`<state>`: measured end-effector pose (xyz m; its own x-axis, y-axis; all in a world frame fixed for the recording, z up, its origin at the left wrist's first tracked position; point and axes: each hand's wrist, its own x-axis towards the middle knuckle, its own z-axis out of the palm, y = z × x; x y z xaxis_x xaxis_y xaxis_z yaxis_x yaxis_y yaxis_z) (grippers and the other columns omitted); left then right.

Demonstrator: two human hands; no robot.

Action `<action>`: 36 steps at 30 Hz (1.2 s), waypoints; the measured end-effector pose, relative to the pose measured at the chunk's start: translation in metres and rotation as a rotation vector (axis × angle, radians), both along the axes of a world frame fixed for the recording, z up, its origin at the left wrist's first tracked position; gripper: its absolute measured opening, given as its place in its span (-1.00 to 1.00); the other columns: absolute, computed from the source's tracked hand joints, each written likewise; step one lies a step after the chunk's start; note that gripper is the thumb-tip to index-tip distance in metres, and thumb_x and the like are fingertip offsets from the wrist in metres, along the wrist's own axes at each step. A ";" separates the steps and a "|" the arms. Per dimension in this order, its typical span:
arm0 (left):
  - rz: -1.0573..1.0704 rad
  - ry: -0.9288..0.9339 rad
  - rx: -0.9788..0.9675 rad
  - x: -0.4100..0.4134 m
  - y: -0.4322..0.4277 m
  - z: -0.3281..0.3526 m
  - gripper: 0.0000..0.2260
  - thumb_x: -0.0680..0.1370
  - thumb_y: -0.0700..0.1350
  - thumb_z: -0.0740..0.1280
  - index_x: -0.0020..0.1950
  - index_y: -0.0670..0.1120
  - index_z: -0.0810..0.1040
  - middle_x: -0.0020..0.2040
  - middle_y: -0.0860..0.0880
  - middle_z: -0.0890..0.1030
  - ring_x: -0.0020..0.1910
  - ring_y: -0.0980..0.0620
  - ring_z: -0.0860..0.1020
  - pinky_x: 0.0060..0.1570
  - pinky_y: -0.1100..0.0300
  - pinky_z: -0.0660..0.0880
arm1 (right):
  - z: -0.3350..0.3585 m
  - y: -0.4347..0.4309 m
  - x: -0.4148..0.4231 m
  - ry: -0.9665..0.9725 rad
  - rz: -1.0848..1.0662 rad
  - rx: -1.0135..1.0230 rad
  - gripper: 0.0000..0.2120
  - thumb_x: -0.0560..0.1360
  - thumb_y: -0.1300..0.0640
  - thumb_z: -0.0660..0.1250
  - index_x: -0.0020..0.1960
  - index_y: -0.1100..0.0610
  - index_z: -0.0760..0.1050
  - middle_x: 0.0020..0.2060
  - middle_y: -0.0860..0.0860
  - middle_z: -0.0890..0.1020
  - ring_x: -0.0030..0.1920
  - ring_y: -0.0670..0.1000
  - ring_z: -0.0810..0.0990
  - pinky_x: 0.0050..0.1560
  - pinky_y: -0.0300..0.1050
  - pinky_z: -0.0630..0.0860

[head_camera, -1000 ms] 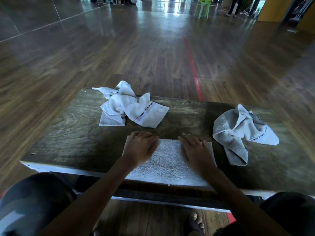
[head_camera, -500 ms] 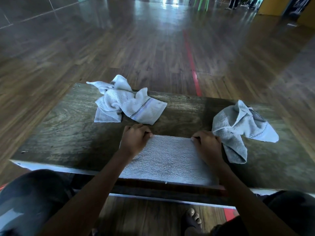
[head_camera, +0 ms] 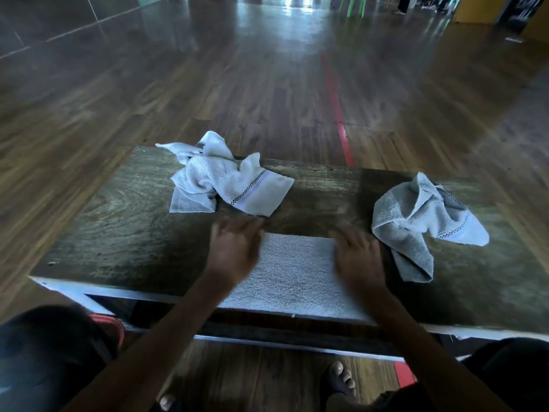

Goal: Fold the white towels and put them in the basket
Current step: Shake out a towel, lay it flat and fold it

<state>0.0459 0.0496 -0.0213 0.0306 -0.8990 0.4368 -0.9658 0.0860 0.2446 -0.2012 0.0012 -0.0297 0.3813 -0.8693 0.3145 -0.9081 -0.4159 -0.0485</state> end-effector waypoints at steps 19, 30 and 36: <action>-0.028 -0.206 0.422 -0.008 0.001 -0.031 -0.32 0.49 0.15 -0.38 0.57 -0.07 -0.09 0.57 -0.08 -0.10 0.55 -0.02 -0.12 0.50 -0.04 -0.14 | -0.023 -0.003 0.015 0.079 0.051 0.314 -0.19 0.43 -0.27 -0.40 0.54 0.17 -0.14 0.54 0.07 -0.13 0.53 -0.01 -0.19 0.49 -0.05 -0.22; 0.122 -0.081 0.421 0.037 0.020 -0.035 -0.32 0.49 0.20 -0.31 0.57 -0.05 -0.01 0.57 -0.02 -0.01 0.55 -0.04 -0.06 0.44 -0.23 -0.07 | -0.024 -0.008 -0.030 0.048 -0.080 0.211 -0.27 0.51 -0.22 -0.19 0.48 0.23 0.21 0.48 0.15 0.22 0.50 0.09 0.15 0.43 0.24 0.06; 0.011 -0.170 0.174 0.017 0.026 -0.025 -0.46 0.61 0.08 -0.05 0.49 -0.21 0.23 0.50 -0.20 0.22 0.50 -0.17 0.16 0.40 -0.32 0.04 | 0.000 -0.016 -0.035 0.463 0.079 -0.033 -0.45 0.57 -0.07 -0.02 0.23 0.32 0.50 0.17 0.24 0.58 0.25 0.18 0.51 0.37 0.24 0.18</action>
